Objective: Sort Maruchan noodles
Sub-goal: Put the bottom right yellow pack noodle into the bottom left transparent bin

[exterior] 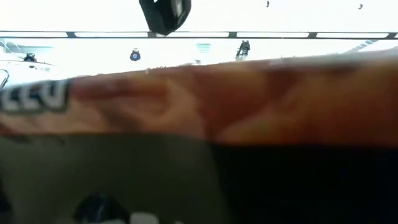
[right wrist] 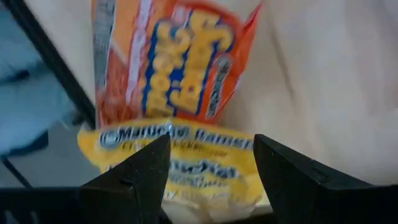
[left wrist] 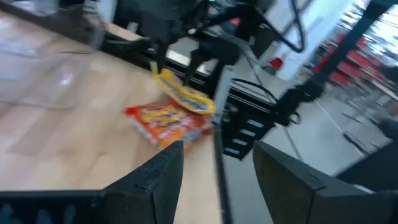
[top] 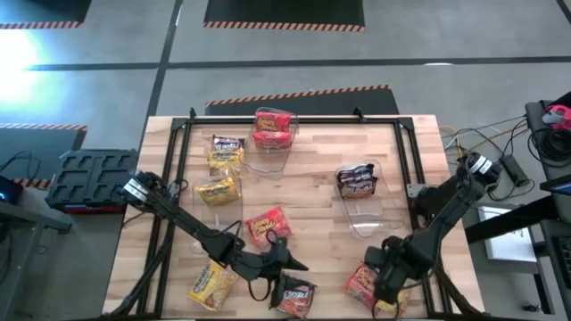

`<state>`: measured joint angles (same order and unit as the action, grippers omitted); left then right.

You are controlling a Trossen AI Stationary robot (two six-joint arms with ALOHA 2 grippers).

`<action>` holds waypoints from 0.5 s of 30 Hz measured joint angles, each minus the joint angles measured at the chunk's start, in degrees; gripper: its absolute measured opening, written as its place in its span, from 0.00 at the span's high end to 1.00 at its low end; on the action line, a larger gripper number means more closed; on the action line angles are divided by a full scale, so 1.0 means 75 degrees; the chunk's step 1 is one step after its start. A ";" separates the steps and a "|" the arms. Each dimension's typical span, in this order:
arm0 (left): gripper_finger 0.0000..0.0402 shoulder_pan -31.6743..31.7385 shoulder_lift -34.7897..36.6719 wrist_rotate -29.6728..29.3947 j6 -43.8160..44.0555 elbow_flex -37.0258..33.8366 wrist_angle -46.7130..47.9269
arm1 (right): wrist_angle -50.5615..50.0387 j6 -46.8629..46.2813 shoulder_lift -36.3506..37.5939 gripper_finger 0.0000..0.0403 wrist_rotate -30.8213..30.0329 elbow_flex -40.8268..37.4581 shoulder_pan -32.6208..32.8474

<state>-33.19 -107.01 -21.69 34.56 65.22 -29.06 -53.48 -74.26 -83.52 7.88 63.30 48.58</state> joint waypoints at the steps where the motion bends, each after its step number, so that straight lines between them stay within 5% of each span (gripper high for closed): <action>1: 0.56 0.0002 -0.0077 0.0057 -0.0074 0.0116 -0.0003 | -0.0026 0.0076 -0.0065 0.46 0.0147 0.0075 0.0034; 15: 0.56 0.0061 -0.1184 -0.0088 -0.0908 0.1727 0.0867 | -0.1278 0.3948 -0.0179 0.46 0.2131 0.0685 -0.0108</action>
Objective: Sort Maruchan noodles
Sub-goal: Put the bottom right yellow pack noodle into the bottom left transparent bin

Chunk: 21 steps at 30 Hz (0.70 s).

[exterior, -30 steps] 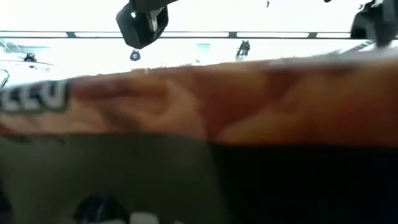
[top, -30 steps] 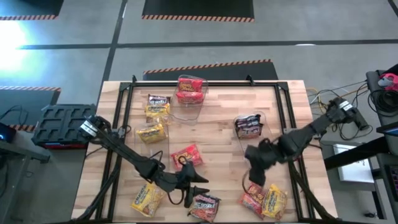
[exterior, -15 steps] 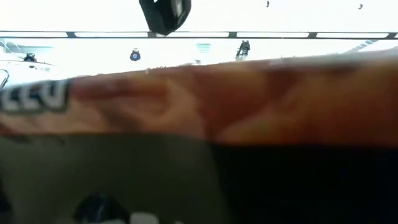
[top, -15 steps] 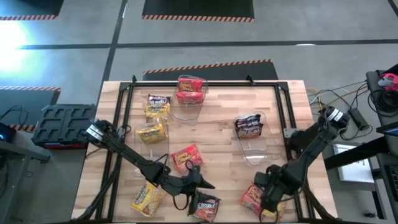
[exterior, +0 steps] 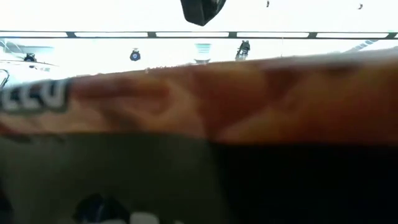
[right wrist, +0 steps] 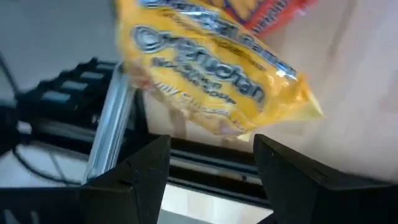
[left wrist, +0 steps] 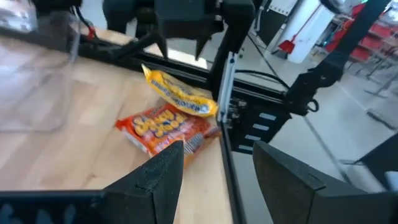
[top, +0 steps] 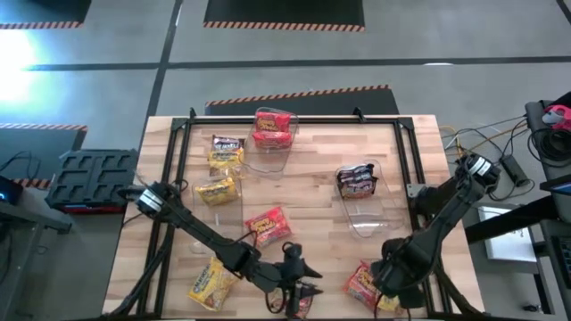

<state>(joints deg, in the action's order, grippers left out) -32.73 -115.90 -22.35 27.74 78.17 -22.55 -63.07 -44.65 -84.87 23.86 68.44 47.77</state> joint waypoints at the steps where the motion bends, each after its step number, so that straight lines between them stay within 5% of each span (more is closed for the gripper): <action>1: 0.56 0.0009 0.0017 -0.0035 -0.0133 0.0027 0.0037 | -0.0010 0.0307 -0.0008 0.46 0.0023 0.0037 -0.0023; 11: 0.56 0.0170 0.0163 -0.0149 -0.0435 0.0008 0.0455 | -0.0007 0.3999 -0.0203 0.46 -0.0385 0.0118 -0.0328; 21: 0.56 0.0268 0.0169 -0.0175 -0.0467 -0.0006 0.0633 | -0.0276 0.5609 -0.1005 0.46 -0.0221 0.0292 -0.0763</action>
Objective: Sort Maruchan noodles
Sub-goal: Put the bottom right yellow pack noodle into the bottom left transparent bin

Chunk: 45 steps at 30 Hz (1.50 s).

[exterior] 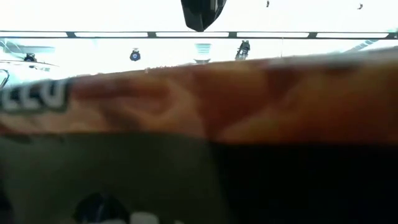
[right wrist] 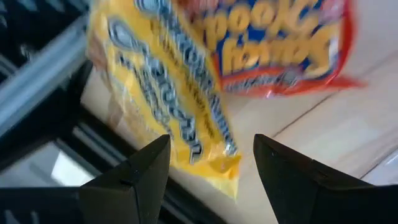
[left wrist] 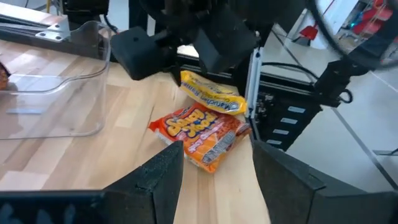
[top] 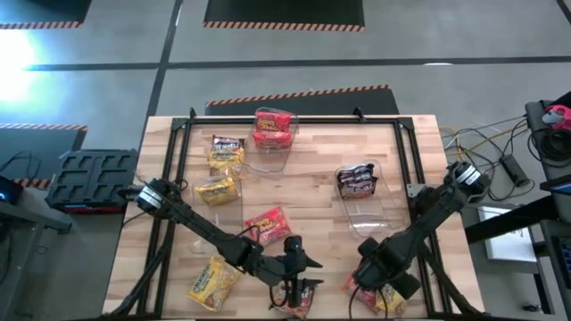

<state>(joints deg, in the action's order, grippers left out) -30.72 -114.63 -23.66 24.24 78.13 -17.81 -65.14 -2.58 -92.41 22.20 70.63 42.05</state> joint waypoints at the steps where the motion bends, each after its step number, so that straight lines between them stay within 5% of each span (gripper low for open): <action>1: 0.56 0.0003 0.0000 0.0000 0.0002 -0.0001 0.0053 | -0.0129 0.0120 -0.0108 0.46 0.0097 0.0000 -0.0008; 31: 0.56 0.0073 0.0009 -0.0259 0.0061 -0.0228 0.0331 | -0.0245 0.1689 -0.0932 0.46 0.0267 0.0117 -0.0062; 45: 0.56 0.0076 0.0012 -0.0328 0.0209 -0.0385 0.0325 | 0.0115 0.1692 -0.0952 0.46 0.1127 0.0067 -0.0042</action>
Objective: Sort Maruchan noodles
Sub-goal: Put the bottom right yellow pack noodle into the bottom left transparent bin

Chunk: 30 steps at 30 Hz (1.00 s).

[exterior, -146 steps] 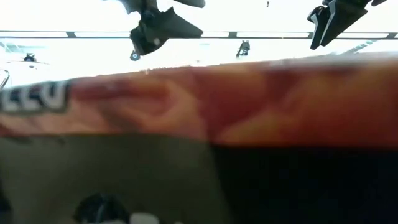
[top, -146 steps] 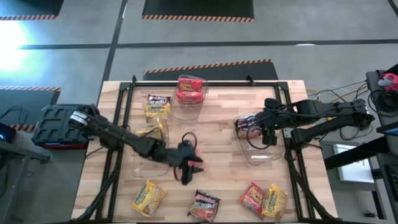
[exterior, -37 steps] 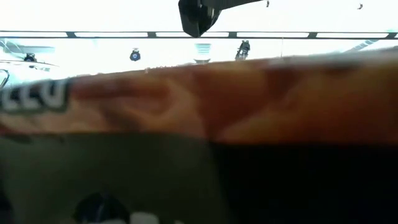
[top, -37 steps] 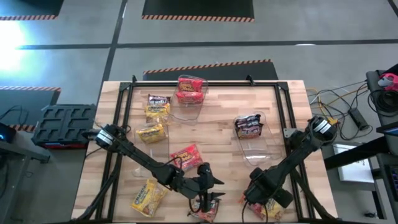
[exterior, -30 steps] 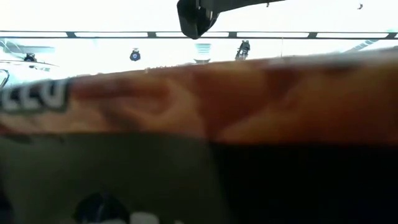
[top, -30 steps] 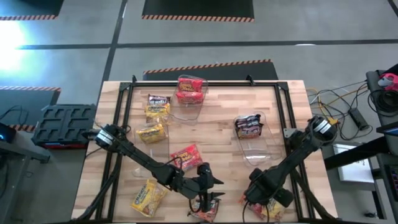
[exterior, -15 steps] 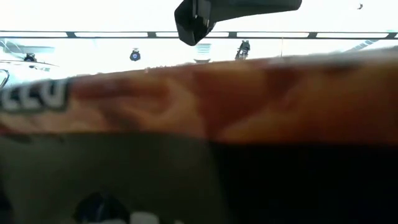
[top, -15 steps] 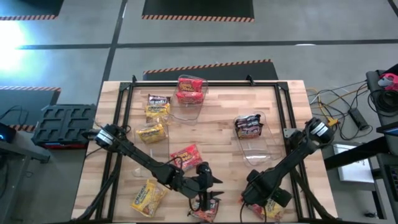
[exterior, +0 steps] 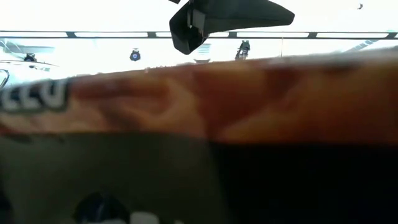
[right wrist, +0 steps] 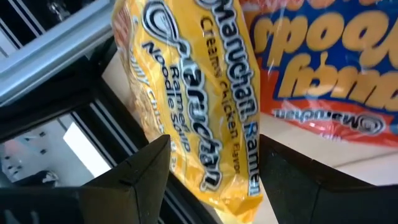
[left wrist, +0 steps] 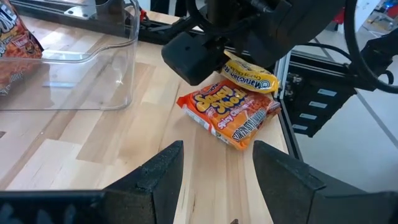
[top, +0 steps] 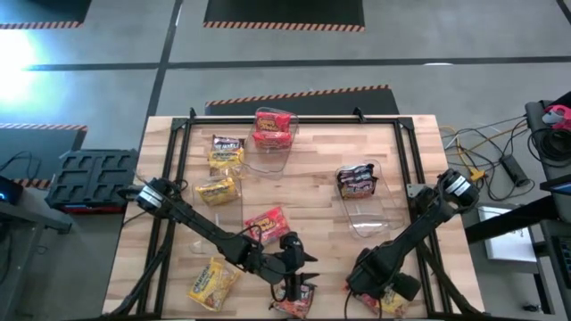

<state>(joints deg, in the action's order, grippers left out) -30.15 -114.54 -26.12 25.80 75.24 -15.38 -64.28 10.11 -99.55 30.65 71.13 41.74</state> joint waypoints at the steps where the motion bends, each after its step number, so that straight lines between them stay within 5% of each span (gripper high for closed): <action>1: 0.56 -0.0001 0.0000 -0.0001 0.0000 0.0000 0.0000 | 0.0062 0.0000 0.0000 0.46 0.0003 -0.0011 0.0000; 22: 0.56 0.0000 0.0000 -0.0012 -0.0058 -0.0009 0.0006 | 0.0576 -0.0071 0.0000 0.46 0.0398 -0.0538 0.0202; 30: 0.56 0.0000 0.0000 -0.0050 -0.0058 -0.0009 0.0009 | 0.0707 -0.0208 0.0000 0.60 0.0718 -0.0562 0.0388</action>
<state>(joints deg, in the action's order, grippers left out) -30.15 -114.54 -26.50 25.36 75.18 -15.31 -58.98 8.55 -99.55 36.04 66.92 44.64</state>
